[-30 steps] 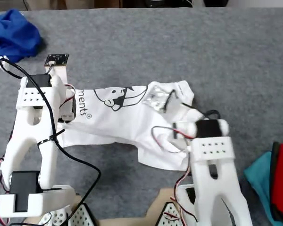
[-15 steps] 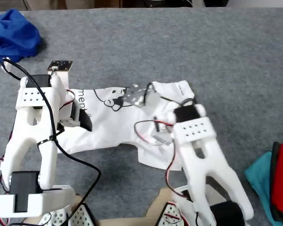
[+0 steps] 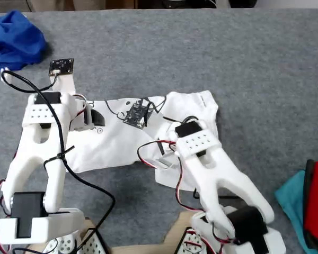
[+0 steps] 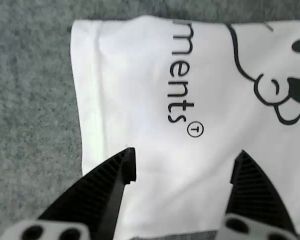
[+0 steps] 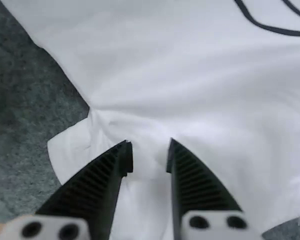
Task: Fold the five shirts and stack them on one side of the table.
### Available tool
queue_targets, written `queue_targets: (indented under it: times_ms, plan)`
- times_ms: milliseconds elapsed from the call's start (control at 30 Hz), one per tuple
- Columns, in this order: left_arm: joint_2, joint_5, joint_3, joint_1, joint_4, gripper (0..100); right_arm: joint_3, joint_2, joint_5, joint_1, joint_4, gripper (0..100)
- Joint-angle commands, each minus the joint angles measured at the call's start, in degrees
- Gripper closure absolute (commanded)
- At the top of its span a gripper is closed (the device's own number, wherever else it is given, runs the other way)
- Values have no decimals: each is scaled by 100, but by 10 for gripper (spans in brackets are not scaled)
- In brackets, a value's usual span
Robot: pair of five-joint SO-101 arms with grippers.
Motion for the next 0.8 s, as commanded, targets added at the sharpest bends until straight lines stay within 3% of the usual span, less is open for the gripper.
queue_targets:
  times_ms: [0, 133, 533, 767]
  plan:
    - [-207, 149, 290, 158, -774, 817, 13, 66, -53, -57, -88, 994]
    - [-207, 176, 563, 273, -1222, 984, -22, 40, -53, -57, 202, 982]
    - [-22, 176, 870, 273, -1319, 980, 31, -505, 0, -163, 1222, 982]
    - [927, 176, 492, 264, -1284, 980, 681, -523, 9, -884, 976, 982]
